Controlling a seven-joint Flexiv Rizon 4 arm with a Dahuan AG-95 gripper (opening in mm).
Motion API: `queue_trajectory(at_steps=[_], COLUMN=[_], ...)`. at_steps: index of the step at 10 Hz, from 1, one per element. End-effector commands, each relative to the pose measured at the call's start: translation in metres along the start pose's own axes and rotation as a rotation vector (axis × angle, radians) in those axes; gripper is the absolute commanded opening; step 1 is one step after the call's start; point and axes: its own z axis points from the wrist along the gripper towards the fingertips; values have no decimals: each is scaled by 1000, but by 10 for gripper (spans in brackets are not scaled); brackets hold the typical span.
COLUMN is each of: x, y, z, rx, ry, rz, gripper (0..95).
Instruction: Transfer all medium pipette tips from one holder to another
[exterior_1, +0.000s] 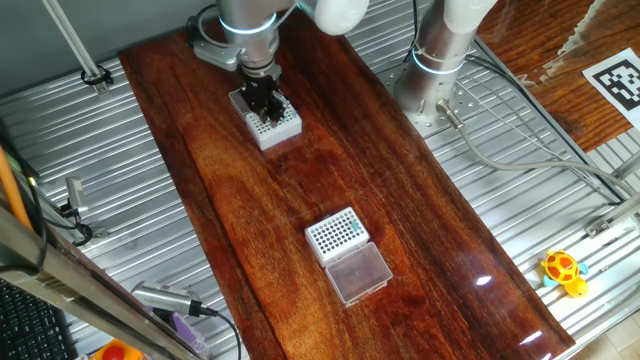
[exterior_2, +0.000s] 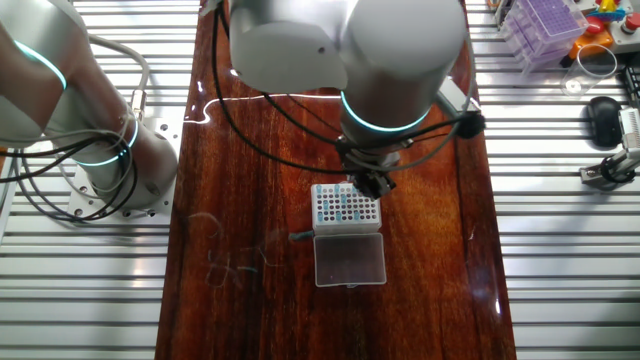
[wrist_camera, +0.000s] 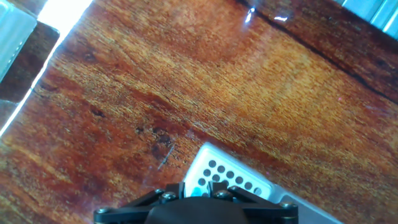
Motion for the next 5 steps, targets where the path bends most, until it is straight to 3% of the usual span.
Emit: queue_trajectory(at_steps=[1,2,5], x=[1,2,2], y=[1,1,2], z=[2,3,5], rx=[6,8,15], ry=[-2,-3,-8], rz=[1,2,-9], gripper=[190,0,0])
